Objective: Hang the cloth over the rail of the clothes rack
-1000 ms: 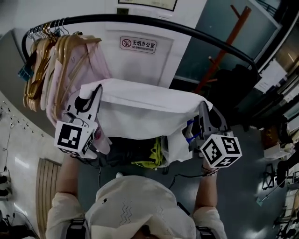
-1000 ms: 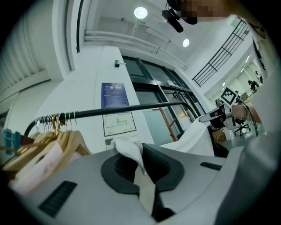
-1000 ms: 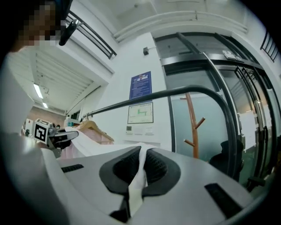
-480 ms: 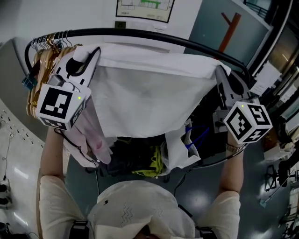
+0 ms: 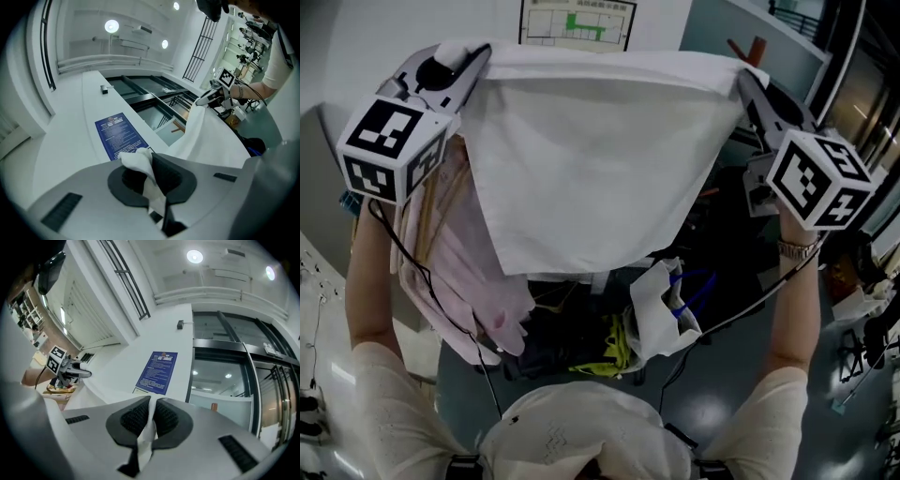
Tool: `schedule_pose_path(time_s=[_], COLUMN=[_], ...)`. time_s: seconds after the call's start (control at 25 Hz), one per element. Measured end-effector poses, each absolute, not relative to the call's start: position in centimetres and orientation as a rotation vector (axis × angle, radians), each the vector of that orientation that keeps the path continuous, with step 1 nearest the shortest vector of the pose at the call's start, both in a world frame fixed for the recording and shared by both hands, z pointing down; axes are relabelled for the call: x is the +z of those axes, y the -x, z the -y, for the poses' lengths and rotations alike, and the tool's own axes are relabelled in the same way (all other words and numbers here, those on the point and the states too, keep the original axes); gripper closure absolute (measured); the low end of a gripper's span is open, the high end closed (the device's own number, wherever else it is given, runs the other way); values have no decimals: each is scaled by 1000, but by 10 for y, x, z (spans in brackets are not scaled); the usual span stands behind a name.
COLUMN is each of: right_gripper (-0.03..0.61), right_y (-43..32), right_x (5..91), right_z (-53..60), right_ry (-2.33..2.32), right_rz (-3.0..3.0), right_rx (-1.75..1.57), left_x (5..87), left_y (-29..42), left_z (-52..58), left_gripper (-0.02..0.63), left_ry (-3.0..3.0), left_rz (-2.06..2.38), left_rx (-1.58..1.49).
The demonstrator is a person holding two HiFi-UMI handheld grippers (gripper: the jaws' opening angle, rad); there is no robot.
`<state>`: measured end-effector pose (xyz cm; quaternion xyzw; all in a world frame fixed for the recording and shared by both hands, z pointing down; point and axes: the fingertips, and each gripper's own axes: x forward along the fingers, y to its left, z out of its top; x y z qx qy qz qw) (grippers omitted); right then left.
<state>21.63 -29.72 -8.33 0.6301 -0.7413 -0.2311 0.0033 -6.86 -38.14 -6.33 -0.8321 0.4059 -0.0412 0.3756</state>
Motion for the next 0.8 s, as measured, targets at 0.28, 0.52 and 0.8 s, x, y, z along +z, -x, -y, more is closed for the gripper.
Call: schedule_pose_path(time_s=[0.28, 0.52, 0.8], right_gripper=[560, 558, 558], right_y=[-222, -235, -249], right_x=[-129, -148, -119], right_z=[347, 400, 450], right_ry=[-1980, -1985, -1885], right_rz=[2335, 2265, 2248], right_rx=[-727, -776, -672], left_x=[-107, -123, -96], left_y=[59, 41, 24], left_z=[433, 488, 527], left_gripper=[589, 589, 589], left_ry=[1988, 1947, 1861], left_rz=[-1091, -1124, -1097], left_rx=[-124, -152, -336])
